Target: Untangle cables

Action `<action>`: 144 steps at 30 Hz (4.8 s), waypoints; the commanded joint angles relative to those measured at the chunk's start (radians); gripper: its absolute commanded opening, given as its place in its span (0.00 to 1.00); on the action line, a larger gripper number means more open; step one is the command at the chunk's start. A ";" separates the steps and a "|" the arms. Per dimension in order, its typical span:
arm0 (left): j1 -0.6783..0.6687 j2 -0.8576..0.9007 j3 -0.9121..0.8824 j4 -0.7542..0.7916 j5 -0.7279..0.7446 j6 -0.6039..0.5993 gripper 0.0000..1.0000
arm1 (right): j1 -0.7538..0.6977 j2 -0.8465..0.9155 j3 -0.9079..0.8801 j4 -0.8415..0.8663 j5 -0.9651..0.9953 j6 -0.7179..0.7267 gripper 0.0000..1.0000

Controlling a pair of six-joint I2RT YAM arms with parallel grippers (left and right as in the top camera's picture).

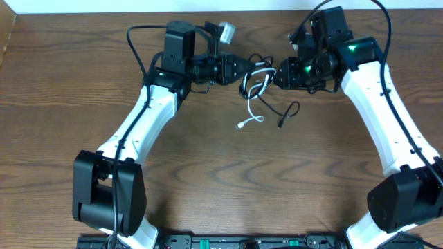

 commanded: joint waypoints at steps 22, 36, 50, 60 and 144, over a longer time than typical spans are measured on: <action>-0.021 0.002 0.008 0.101 -0.098 -0.572 0.07 | 0.063 -0.002 -0.158 0.254 -0.045 0.310 0.21; -0.021 0.002 0.008 0.100 -0.102 -0.569 0.07 | 0.080 0.046 -0.188 0.271 -0.043 0.310 0.10; -0.048 0.002 0.008 0.100 -0.106 -0.569 0.08 | 0.080 0.047 -0.190 0.313 -0.021 0.313 0.13; -0.051 0.002 0.008 0.101 -0.106 -0.585 0.07 | 0.083 0.047 -0.209 0.322 -0.017 0.325 0.13; -0.283 0.263 0.005 -0.683 -0.492 0.152 0.19 | 0.016 0.047 -0.234 0.079 0.066 -0.080 0.47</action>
